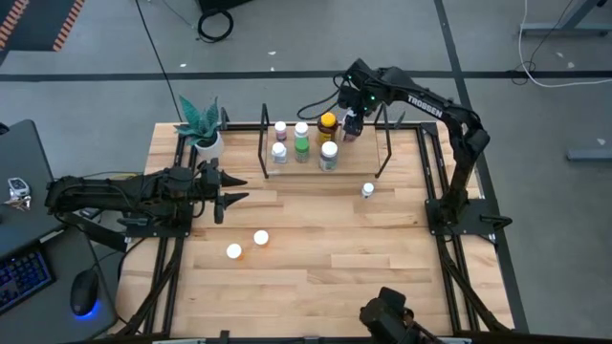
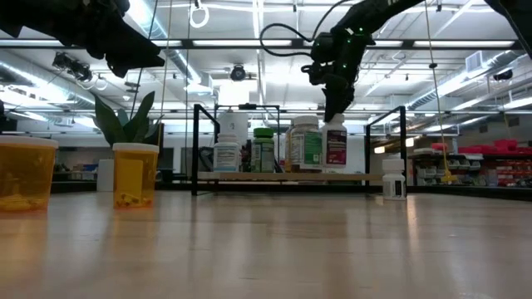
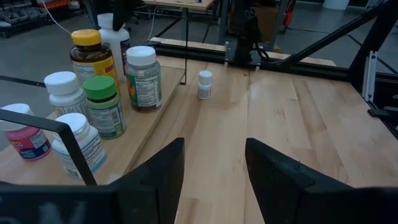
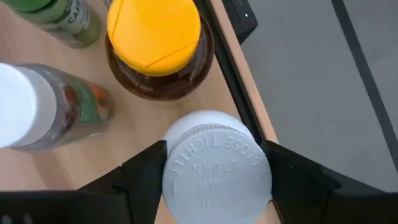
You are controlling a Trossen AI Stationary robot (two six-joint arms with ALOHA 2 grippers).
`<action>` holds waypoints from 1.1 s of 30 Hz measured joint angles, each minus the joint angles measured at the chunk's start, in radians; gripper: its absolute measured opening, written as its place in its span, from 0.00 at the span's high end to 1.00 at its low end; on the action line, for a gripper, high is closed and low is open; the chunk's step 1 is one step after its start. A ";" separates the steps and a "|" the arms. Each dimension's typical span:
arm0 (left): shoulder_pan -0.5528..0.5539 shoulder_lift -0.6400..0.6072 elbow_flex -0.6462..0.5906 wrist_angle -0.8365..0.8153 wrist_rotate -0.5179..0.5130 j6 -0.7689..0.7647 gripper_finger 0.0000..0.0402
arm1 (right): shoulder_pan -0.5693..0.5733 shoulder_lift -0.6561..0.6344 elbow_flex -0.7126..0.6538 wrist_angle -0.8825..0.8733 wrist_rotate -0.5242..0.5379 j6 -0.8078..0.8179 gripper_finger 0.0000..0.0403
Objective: Pick and place medicine bottles onto shelf by color
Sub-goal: Put the large white pill bottle on the shelf, then adjust the right orange pill bottle
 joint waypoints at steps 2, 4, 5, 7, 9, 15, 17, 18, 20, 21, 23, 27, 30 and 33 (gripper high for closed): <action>0.000 0.000 0.000 0.000 0.000 0.000 0.56 | -0.002 0.000 -0.010 0.018 -0.002 -0.006 0.36; 0.000 0.000 0.000 0.000 0.000 0.001 0.57 | -0.007 0.000 -0.018 0.023 -0.008 -0.013 0.36; 0.000 0.000 0.000 0.000 0.000 0.001 0.57 | -0.009 0.000 -0.022 0.028 -0.010 -0.015 0.36; 0.000 0.000 0.000 0.001 0.000 0.001 0.57 | -0.011 0.000 -0.033 0.048 -0.010 -0.017 0.36; 0.000 0.000 0.000 0.001 0.000 0.001 0.57 | -0.015 0.000 -0.038 0.045 -0.010 -0.017 0.36; 0.000 0.000 0.000 0.001 0.000 -0.002 0.56 | -0.015 0.000 -0.041 0.049 -0.010 -0.007 0.36; 0.000 0.000 0.000 0.001 0.000 -0.002 0.56 | -0.015 0.000 -0.041 0.049 -0.010 -0.007 0.35; 0.000 0.000 0.000 0.001 0.000 -0.002 0.57 | -0.015 0.000 -0.041 0.049 -0.010 -0.006 0.34; 0.000 0.000 0.000 0.001 0.000 -0.002 0.57 | -0.015 0.000 -0.041 0.048 -0.010 0.001 0.31; 0.000 0.000 0.000 0.001 0.000 -0.001 0.57 | -0.015 0.000 -0.041 0.048 -0.010 0.002 0.29; 0.000 0.000 0.000 0.001 0.000 -0.001 0.57 | -0.015 0.000 -0.041 0.048 -0.009 0.002 0.26; 0.000 0.000 0.000 0.001 0.000 -0.001 0.56 | -0.008 0.000 -0.034 0.029 0.018 0.002 0.21; 0.000 0.000 0.000 0.001 0.000 -0.006 0.56 | 0.002 -0.001 -0.002 0.007 0.019 0.012 0.19; 0.000 0.000 0.000 0.001 0.000 -0.010 0.56 | 0.021 -0.012 0.030 -0.023 0.028 0.024 0.19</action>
